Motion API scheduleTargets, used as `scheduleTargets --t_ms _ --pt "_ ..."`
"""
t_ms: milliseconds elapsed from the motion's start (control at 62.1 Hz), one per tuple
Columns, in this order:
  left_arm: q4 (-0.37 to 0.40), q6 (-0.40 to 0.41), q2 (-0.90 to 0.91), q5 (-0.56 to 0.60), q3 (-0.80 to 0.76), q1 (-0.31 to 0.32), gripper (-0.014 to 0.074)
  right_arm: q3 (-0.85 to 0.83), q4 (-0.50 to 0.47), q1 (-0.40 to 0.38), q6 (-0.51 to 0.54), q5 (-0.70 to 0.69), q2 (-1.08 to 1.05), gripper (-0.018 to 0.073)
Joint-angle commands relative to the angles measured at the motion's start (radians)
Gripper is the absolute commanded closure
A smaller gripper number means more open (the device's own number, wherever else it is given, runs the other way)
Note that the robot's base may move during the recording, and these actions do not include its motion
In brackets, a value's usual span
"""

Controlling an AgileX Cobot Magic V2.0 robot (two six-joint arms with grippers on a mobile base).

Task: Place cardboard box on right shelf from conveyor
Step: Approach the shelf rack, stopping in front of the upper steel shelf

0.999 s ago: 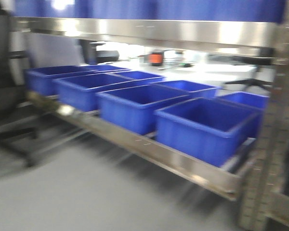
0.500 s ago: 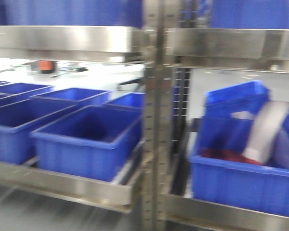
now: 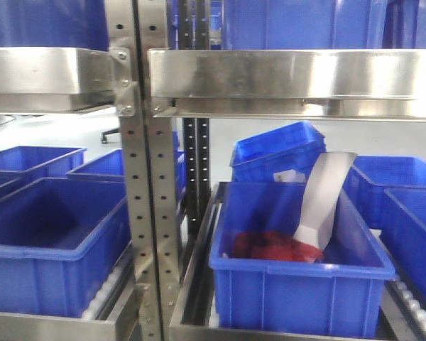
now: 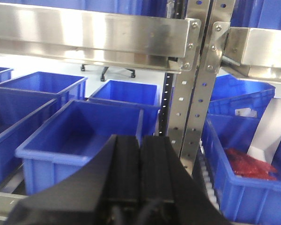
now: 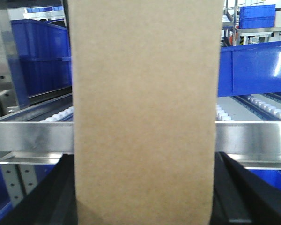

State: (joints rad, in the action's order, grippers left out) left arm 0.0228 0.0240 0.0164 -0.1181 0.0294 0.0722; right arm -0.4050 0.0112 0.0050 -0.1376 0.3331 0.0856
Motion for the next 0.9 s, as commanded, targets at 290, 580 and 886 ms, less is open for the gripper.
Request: scheduleTargets --t_ms 290,580,886 --pt "-0.001 0.005 0.008 0.087 0.01 0.0 0.0713 -0.03 0.012 -0.005 0.004 -0.113 0.014 0.0505" --pt "-0.001 0.005 0.008 0.087 0.01 0.0 0.0713 -0.03 0.012 -0.005 0.004 -0.113 0.014 0.0505" --pt "-0.001 0.005 0.008 0.087 0.01 0.0 0.0713 -0.03 0.012 -0.005 0.004 -0.113 0.014 0.0505"
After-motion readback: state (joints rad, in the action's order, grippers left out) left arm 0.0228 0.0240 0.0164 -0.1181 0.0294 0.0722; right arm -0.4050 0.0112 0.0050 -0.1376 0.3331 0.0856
